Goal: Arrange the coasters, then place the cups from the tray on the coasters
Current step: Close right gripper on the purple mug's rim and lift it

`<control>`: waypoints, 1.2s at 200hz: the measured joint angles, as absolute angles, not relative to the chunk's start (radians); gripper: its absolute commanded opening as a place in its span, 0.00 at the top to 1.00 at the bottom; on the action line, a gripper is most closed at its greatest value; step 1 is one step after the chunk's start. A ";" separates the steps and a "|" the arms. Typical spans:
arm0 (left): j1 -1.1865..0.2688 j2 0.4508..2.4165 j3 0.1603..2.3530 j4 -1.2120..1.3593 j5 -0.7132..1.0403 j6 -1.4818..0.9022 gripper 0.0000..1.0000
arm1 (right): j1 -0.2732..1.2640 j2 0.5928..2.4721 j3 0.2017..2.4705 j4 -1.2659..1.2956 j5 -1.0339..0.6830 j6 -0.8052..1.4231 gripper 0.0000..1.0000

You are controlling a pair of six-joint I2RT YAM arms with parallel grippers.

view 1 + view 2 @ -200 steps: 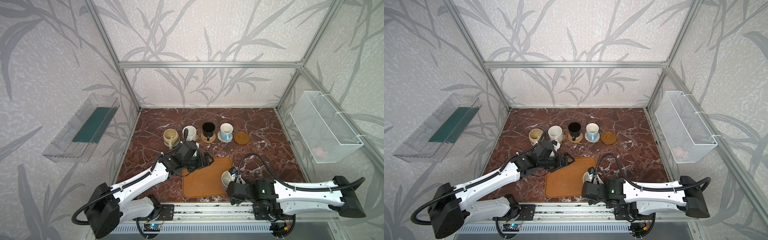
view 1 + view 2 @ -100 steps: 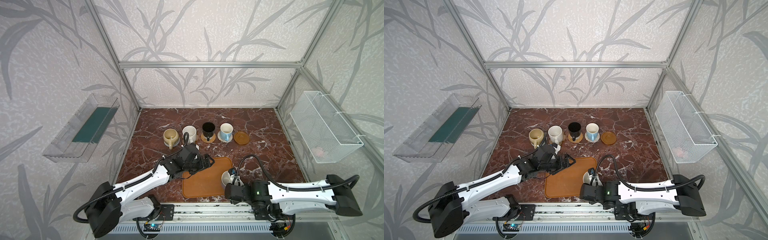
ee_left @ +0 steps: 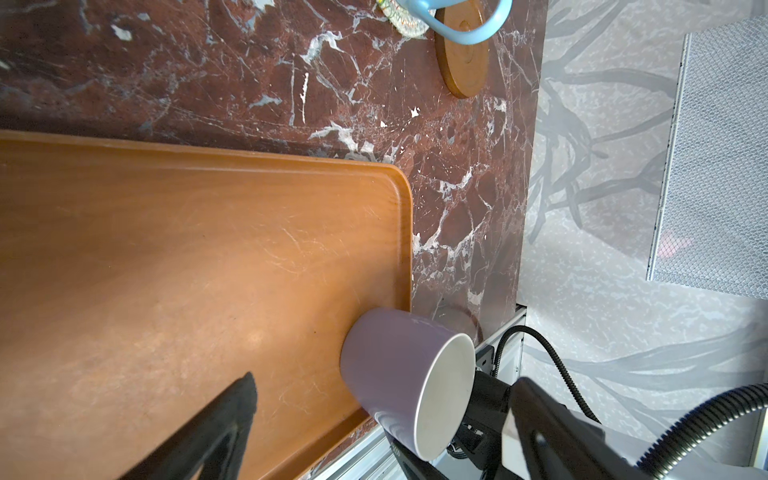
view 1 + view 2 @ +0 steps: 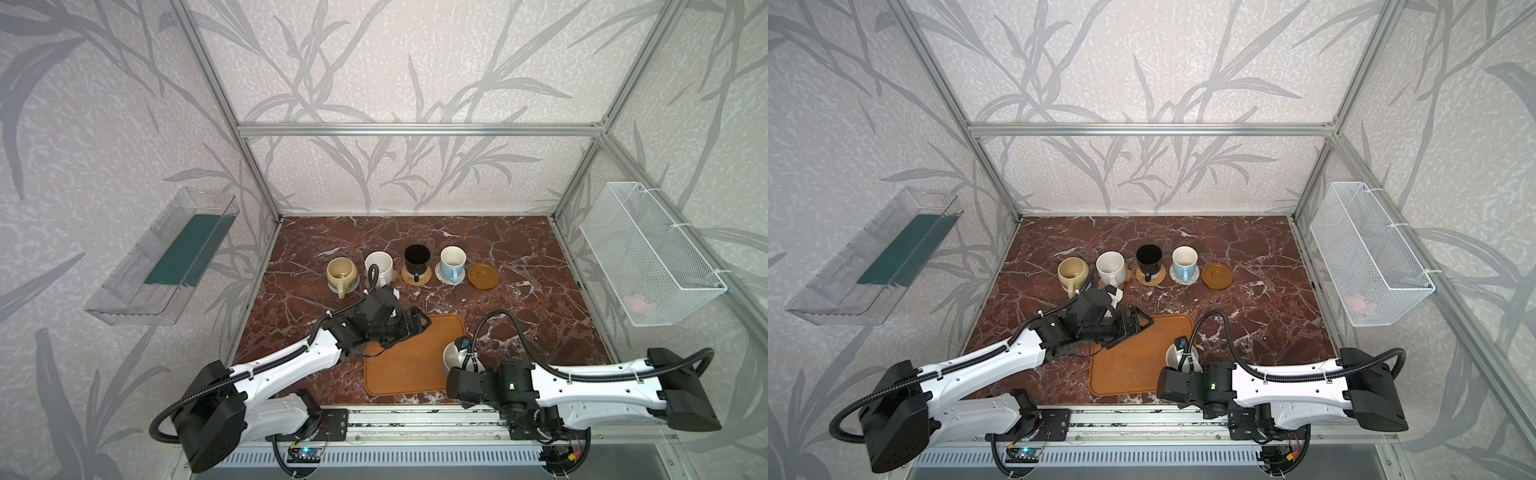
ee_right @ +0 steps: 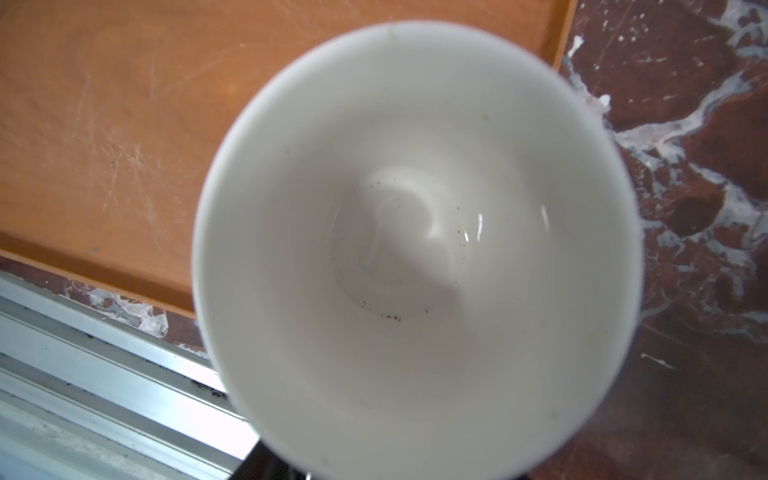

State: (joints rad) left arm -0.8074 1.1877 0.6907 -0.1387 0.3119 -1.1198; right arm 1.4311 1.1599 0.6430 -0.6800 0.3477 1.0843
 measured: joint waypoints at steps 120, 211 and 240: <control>-0.815 1.209 0.691 -0.116 0.317 -1.130 0.02 | 1.433 1.180 0.624 -0.646 0.348 1.089 0.64; -0.816 1.232 0.697 -0.112 0.330 -1.129 0.02 | 1.428 1.224 0.622 -0.630 0.342 1.081 0.72; -0.816 1.233 0.704 -0.112 0.336 -1.126 0.02 | 1.428 1.224 0.622 -0.632 0.340 1.081 0.74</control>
State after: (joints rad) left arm -0.8162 1.2327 0.7044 -0.1123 0.3359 -1.1259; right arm 1.4277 1.2243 0.6224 -0.6323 0.3405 1.0805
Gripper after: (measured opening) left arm 0.978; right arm 0.270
